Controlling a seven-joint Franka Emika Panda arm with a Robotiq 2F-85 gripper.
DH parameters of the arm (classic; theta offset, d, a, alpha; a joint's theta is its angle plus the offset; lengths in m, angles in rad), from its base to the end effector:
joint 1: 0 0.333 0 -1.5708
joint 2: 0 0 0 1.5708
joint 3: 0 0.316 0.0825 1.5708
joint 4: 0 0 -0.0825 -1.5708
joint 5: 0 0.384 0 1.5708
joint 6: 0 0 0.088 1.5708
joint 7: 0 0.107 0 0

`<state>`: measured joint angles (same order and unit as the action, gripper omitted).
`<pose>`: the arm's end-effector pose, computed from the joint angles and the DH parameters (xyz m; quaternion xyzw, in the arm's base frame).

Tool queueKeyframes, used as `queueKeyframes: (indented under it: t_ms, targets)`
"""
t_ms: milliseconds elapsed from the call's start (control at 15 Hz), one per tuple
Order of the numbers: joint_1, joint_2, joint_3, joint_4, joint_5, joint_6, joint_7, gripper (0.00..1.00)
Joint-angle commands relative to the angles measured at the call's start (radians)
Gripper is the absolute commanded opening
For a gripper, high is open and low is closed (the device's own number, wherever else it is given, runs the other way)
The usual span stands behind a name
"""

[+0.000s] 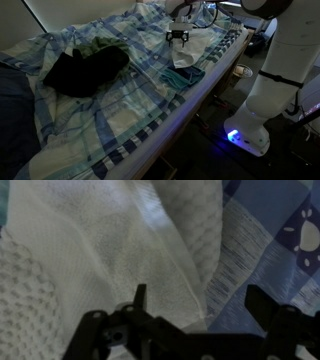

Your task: Unravel the towel

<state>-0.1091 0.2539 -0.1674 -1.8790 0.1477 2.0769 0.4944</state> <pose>0.5903 -0.1546 0.3737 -0.9116 0.4080 0.0300 0.0396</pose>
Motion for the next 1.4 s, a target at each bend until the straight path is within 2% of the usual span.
queueKeyframes:
  t_ms: [0,67,133,200,800,933,1333]
  targets:
    - [-0.002,0.012,0.000,0.016,0.006,0.000,0.008,1.00]
    - [-0.002,0.015,0.000,0.016,0.006,0.001,0.009,1.00]
    - [-0.002,0.017,0.000,0.018,0.006,0.001,0.009,0.91]
    - [-0.003,0.017,0.000,0.020,0.009,0.002,0.008,0.74]
    - [-0.014,0.027,-0.012,0.040,0.012,0.011,0.009,0.05]
    - [-0.015,0.029,-0.011,0.046,0.011,0.007,0.010,0.00]
    - [-0.010,-0.009,-0.012,0.073,-0.003,-0.014,0.017,0.02]
